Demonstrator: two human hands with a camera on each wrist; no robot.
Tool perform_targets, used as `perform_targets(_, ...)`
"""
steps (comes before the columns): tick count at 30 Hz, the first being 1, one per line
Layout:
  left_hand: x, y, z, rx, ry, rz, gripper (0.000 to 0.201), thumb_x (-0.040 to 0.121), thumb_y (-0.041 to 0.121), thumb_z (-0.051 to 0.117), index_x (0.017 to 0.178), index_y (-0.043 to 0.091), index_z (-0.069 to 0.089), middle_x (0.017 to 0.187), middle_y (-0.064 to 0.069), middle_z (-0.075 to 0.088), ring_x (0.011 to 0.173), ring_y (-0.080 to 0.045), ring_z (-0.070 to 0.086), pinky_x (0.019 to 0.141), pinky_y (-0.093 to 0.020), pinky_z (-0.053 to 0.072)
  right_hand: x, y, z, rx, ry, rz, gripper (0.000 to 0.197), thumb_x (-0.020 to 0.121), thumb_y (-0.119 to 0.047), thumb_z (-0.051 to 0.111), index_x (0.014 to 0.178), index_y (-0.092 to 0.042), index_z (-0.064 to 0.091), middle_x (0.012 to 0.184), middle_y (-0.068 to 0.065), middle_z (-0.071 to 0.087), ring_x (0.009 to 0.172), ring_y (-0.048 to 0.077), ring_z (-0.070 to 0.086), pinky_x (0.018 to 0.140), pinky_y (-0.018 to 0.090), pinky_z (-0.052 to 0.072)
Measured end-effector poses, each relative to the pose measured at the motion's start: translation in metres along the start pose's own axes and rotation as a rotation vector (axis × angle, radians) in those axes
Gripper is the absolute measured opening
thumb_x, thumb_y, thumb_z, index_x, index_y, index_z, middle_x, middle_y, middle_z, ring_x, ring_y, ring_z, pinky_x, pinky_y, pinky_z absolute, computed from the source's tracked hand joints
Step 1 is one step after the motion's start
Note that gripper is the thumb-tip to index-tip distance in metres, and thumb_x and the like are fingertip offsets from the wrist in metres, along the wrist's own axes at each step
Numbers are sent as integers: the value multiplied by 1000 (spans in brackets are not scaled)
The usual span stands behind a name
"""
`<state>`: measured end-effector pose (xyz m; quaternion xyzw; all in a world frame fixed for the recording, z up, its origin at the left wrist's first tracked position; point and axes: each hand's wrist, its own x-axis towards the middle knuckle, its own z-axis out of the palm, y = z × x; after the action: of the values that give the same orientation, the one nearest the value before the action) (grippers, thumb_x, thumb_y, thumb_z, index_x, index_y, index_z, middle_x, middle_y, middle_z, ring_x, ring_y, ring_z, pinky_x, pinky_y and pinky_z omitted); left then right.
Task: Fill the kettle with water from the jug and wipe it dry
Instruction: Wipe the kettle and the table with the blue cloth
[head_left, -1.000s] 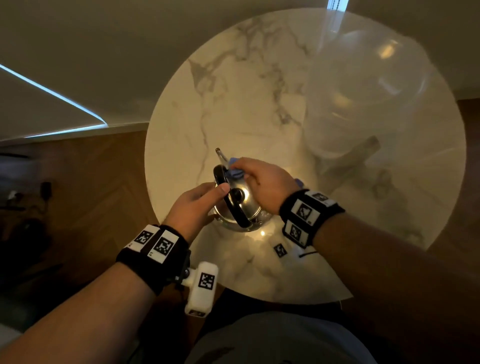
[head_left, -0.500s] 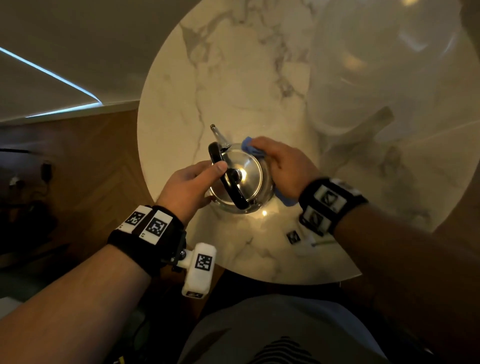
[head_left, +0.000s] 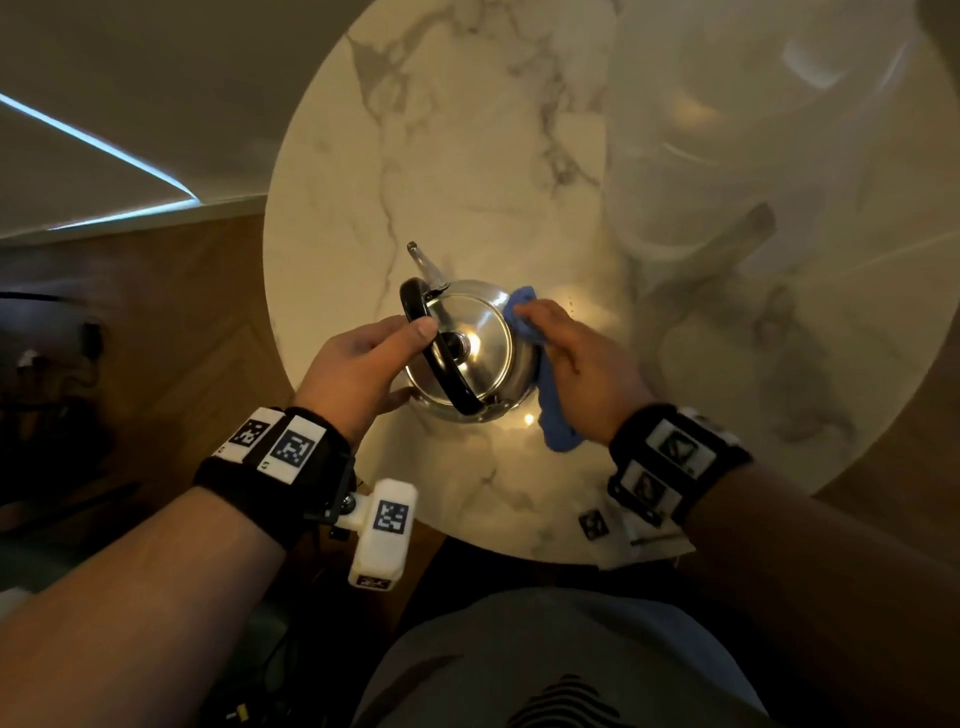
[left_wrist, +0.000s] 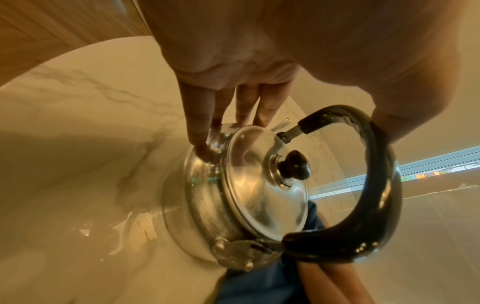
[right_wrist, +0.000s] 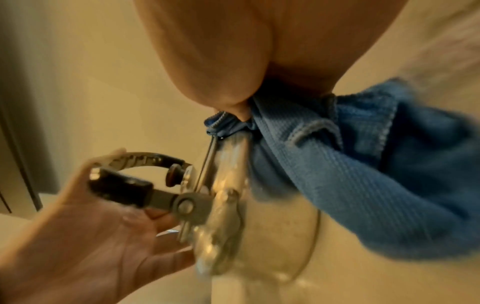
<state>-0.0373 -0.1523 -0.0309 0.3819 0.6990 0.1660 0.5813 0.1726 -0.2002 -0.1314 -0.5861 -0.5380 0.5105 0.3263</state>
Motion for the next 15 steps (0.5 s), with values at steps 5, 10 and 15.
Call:
perform_targets(5,0,-4,0,20,11,3,37,85,45,65,113,22,73,112,7,74,113,-8,64,99,-47,51,62,-14,3,-27,-60,105,33,95,-35,43,117,-41,67,103,-9,74,96,14,68,95,39,53)
perform_targets(10,3,-7,0,-4,14,-2,38,83,46,67,113,22,73,115,6,73,116,-12,63,99,-49,50,23,9,-2,24,14,105,41,105,-20,39,132,-37,65,119,-13,70,109,5,61,107,20,42)
perform_targets(15,6,-9,-1,-11,20,8,37,83,46,68,110,22,75,113,6,74,114,-11,64,98,-49,51,-51,33,34,-126,161,-112,46,100,-25,37,138,-18,62,131,8,55,119,12,53,107,22,40)
